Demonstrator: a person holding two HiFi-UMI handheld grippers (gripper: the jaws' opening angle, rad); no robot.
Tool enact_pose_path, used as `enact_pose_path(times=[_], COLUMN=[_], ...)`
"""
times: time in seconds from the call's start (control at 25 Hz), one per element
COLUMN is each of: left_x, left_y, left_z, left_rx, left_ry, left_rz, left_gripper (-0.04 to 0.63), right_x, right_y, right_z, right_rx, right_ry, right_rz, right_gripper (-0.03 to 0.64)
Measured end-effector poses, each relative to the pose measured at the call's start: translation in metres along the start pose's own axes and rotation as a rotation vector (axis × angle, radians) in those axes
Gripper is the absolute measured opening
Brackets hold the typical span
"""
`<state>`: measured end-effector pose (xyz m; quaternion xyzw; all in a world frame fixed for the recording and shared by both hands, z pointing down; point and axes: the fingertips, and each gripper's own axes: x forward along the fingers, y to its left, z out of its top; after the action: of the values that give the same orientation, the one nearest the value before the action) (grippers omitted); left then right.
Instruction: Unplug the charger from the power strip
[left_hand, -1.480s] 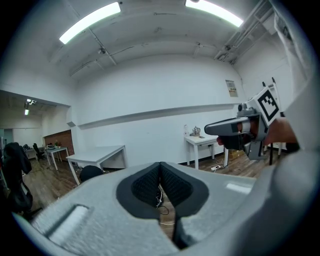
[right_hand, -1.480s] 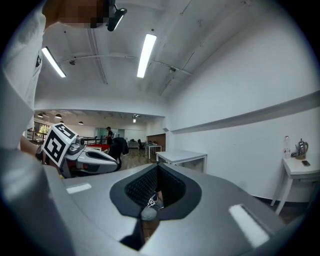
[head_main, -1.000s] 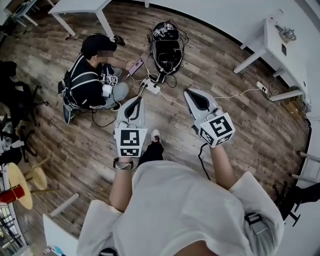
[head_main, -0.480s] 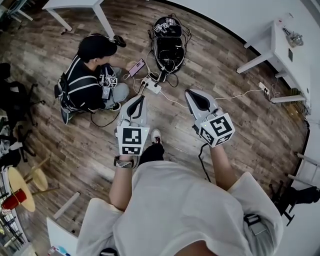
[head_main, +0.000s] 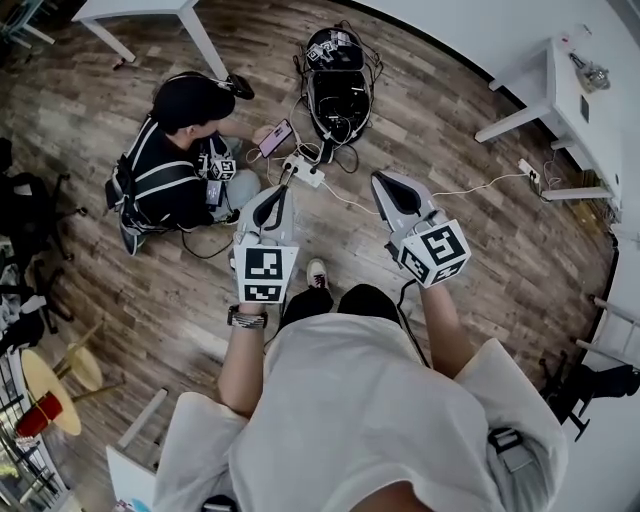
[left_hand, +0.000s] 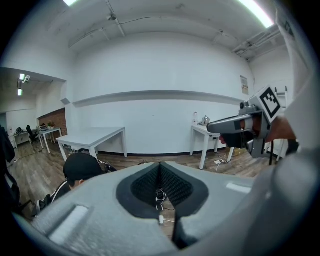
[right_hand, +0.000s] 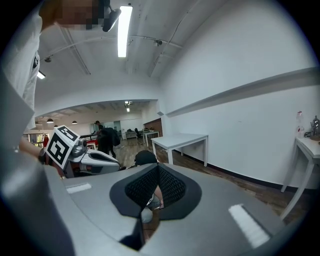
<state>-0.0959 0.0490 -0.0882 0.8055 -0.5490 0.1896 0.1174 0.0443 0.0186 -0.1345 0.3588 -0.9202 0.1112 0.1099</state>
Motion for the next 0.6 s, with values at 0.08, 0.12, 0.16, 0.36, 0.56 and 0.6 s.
enact_pose_path(times=[0.08, 0.12, 0.16, 0.36, 0.56, 0.6], left_x=[0.008, 0.011, 0.014, 0.033, 0.057, 0.064], left_y=[0.004, 0.004, 0.003, 0.002, 0.016, 0.019], left_z=[0.0, -0.001, -0.001, -0.005, -0.01, -0.01], left_rx=[-0.002, -0.005, -0.007, -0.021, -0.048, -0.052], left_ry=[0.004, 0.006, 0.008, 0.026, 0.051, 0.053], left_rz=[-0.004, -0.008, -0.012, -0.022, -0.002, 0.002], left_gripper=[0.006, 0.006, 0.006, 0.006, 0.006, 0.006], right_x=[0.007, 0.009, 0.012, 0.029, 0.054, 0.06], right_y=[-0.003, -0.005, -0.007, -0.022, -0.039, -0.043], right_z=[0.0, 0.0, -0.001, -0.008, -0.016, -0.017], right_rx=[0.002, 0.003, 0.002, -0.005, -0.002, -0.005], right_ry=[-0.001, 0.001, 0.003, 0.031, 0.063, 0.067], right_rz=[-0.006, -0.006, -0.005, 0.004, 0.048, 0.06], right_gripper=[0.002, 0.002, 0.002, 0.002, 0.002, 0.002])
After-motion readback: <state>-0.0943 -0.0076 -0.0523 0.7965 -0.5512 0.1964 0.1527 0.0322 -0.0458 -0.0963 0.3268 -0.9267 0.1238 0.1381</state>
